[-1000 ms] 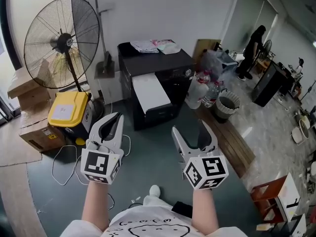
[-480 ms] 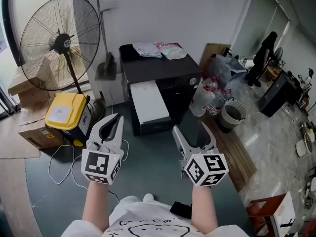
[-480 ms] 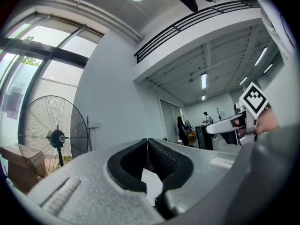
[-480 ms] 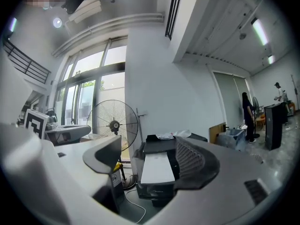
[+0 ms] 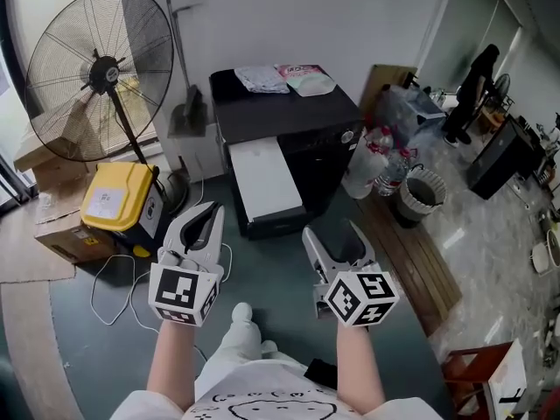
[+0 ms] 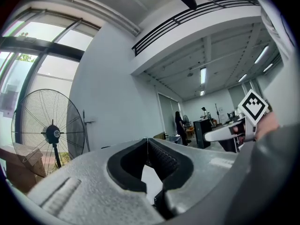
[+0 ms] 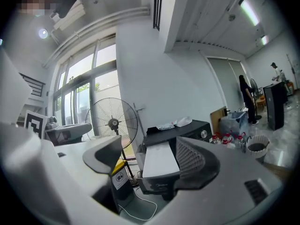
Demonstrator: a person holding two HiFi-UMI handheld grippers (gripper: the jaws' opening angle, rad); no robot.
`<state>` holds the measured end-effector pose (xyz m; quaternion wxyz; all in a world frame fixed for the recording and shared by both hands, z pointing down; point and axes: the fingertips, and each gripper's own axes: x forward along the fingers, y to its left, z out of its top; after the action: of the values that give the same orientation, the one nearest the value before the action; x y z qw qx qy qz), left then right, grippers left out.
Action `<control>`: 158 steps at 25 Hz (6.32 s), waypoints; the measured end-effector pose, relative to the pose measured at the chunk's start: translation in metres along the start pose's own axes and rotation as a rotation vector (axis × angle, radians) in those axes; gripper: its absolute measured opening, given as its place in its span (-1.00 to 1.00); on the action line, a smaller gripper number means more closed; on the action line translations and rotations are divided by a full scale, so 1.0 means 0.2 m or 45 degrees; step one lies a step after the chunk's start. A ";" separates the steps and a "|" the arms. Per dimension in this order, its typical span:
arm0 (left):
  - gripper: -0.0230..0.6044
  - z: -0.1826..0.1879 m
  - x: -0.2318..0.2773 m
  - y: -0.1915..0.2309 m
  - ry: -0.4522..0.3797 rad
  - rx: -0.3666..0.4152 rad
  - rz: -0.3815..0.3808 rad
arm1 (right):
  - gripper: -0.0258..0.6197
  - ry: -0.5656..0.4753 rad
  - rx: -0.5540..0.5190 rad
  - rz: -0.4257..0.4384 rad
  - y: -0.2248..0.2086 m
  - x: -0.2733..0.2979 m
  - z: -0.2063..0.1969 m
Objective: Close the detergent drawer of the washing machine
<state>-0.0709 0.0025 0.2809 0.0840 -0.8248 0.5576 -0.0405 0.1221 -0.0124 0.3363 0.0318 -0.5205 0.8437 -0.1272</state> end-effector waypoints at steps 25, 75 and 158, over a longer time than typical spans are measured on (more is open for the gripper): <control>-0.87 -0.40 0.34 0.06 0.156 -0.061 -0.130 | 0.19 0.108 0.674 0.030 -0.25 0.44 -0.76; -0.87 -0.75 0.63 0.18 0.260 -0.039 -0.216 | 0.19 -0.022 1.117 0.409 -0.30 0.87 -1.26; -0.87 -0.74 1.09 0.50 0.307 -0.112 -0.153 | 0.18 -0.008 1.146 0.308 -0.34 1.31 -1.02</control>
<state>-0.1044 -0.2502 0.4015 -0.0224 -0.8488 0.5144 -0.1199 0.0243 -0.2367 0.5705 0.2716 -0.3532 0.7592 -0.4745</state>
